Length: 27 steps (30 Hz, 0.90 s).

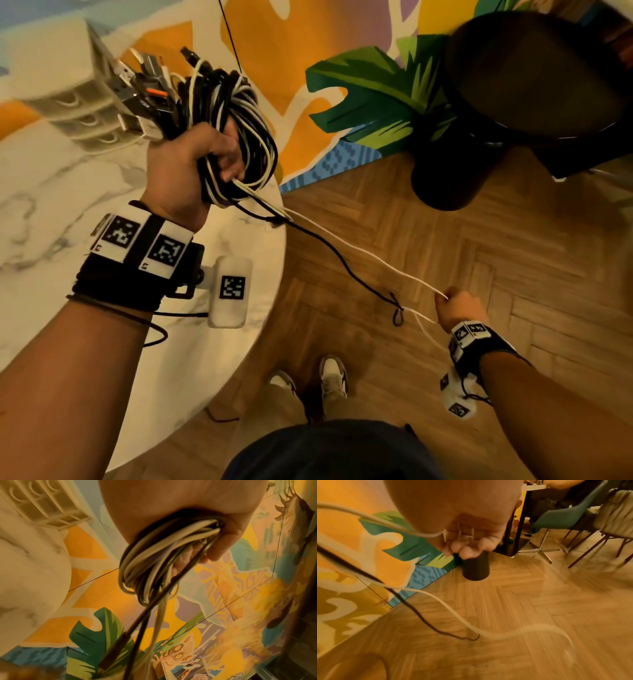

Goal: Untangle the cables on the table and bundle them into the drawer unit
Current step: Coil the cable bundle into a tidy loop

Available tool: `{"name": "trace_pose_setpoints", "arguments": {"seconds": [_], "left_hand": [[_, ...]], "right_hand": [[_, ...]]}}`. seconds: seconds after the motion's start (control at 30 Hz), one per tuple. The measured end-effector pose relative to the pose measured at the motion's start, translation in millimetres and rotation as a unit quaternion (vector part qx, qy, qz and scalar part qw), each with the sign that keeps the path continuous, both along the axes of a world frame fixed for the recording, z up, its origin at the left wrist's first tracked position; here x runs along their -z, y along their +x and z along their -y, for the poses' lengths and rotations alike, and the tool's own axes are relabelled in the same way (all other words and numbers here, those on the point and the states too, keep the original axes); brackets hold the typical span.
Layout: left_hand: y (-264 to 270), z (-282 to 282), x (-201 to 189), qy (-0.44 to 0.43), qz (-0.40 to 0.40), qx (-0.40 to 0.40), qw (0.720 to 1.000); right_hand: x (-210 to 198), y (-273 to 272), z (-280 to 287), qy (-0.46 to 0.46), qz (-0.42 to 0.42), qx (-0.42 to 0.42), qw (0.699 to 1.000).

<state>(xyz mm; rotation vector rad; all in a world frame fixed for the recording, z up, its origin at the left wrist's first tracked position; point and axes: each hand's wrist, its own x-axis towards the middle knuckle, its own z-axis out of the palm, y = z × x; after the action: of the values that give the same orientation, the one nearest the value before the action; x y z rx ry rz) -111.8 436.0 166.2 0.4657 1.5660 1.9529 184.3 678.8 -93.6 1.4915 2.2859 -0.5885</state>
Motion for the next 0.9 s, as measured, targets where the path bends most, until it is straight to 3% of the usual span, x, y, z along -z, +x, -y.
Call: {"name": "trace_pose_setpoints", "arguments": {"seconds": [0.1,0.27,0.4,0.47,0.57,0.73,0.8,0.9], "left_hand": [[-6.3,1.1,-0.5,-0.011,0.018,-0.044,0.999],[-35.0,18.4,-7.3,0.056,0.056,-0.114,0.990],[-25.3,11.9,3.3,0.026,0.061,-0.110,0.992],[-15.0,4.7,9.4,0.004,0.066,-0.109,0.992],[-5.0,0.6,11.6,0.000,0.073,-0.086,0.994],[10.5,-7.5,10.9,0.020,0.086,-0.020,0.996],[16.2,-11.0,8.9,0.030,0.083,0.009,0.996],[21.6,-13.3,7.5,0.029,0.061,0.042,0.997]], "right_hand": [[4.7,14.2,-8.2,-0.003,0.017,0.041,0.999],[9.5,65.9,-25.6,0.014,0.078,0.070,0.994],[16.8,51.9,-21.8,-0.055,-0.040,0.166,0.984],[22.2,42.6,-18.1,-0.049,-0.079,0.174,0.980],[27.9,38.2,-9.6,-0.059,-0.067,0.076,0.993],[15.8,18.4,19.0,-0.190,0.093,-0.069,0.975],[-0.1,-0.9,26.4,-0.185,0.068,-0.099,0.976],[-35.8,-40.4,37.6,-0.146,-0.114,-0.153,0.971]]}}
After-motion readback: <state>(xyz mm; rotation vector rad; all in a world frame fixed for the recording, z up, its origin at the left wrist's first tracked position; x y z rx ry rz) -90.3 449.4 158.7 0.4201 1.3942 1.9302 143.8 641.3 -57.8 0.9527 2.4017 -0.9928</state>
